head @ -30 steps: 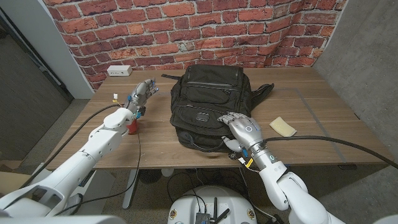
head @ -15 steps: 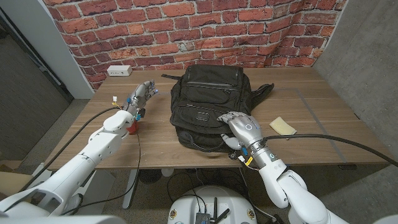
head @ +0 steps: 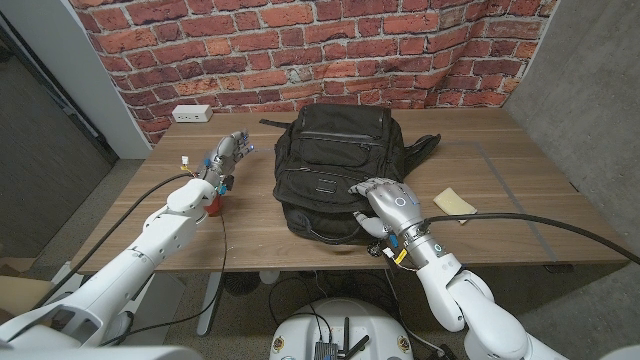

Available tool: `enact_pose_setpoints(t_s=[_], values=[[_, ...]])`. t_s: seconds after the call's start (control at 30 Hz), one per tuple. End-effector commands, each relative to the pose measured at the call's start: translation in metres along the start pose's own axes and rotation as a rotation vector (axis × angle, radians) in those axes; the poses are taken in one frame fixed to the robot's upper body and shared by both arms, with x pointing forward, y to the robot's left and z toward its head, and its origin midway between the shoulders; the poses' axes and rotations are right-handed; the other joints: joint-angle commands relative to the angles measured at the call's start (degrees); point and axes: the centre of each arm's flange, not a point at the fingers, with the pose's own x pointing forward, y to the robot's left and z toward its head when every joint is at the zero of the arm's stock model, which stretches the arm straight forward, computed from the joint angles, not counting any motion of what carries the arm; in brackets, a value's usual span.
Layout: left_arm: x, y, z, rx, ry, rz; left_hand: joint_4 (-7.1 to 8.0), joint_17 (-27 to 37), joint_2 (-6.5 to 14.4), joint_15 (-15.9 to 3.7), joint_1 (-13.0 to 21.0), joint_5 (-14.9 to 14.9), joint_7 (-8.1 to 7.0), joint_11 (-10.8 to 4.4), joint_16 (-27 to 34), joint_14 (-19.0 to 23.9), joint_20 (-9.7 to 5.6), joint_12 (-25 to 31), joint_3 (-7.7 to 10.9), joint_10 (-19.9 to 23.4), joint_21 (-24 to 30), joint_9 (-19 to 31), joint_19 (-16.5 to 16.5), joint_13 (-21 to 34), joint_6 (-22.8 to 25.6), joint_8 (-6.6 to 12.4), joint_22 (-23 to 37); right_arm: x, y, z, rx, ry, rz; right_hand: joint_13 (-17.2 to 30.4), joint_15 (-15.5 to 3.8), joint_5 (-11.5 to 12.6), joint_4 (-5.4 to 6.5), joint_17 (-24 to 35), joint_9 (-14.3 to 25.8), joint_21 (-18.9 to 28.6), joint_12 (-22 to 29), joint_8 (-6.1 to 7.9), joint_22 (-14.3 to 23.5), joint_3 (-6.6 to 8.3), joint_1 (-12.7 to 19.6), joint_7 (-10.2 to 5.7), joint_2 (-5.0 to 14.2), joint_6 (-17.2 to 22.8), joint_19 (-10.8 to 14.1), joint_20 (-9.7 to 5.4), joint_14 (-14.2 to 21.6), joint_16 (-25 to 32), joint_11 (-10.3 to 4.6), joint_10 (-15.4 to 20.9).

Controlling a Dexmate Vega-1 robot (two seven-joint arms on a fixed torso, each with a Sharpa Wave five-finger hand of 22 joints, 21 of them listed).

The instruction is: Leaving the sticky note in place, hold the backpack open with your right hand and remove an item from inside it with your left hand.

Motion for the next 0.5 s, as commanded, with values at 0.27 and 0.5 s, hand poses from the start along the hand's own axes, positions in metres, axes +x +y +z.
enact_pose_setpoints(t_s=[0.27, 0.5], values=[[-0.0010, -0.0011, -0.0028, -0.003, 0.006, 0.009, -0.10, 0.18, 1.41, -0.33, -0.46, 0.03, 0.09, 0.19, 0.12, 0.36, -2.62, -0.10, 0.80, 0.46, 0.29, 0.11, 0.42, 0.13, 0.72, 0.11, 0.31, 0.0084, -0.0011, -0.0056, 0.004, -0.014, -0.025, 0.18, -9.54, 0.68, -0.30, 1.72, 0.07, 0.61, 0.82, 0.74, 0.34, -1.50, 0.31, -0.72, 3.35, 5.80, 2.62, -5.54, 3.83, 2.85, -0.79, 5.02], [-0.0015, -0.0012, -0.0039, -0.007, 0.006, 0.012, -0.13, 0.18, 1.44, -0.29, -0.52, 0.03, 0.08, 0.09, 0.10, 0.33, -2.57, -0.11, 0.90, 0.42, 0.30, 0.11, 0.45, 0.13, 0.72, 0.10, 0.31, 0.0117, -0.0014, -0.0074, 0.000, -0.006, -0.034, 0.19, -9.68, 0.85, 0.23, 1.57, 0.05, 0.86, 1.21, 1.10, 0.43, -1.15, -0.26, -0.60, 5.41, 8.38, 3.59, -6.13, 4.91, 2.74, -1.42, 7.57]])
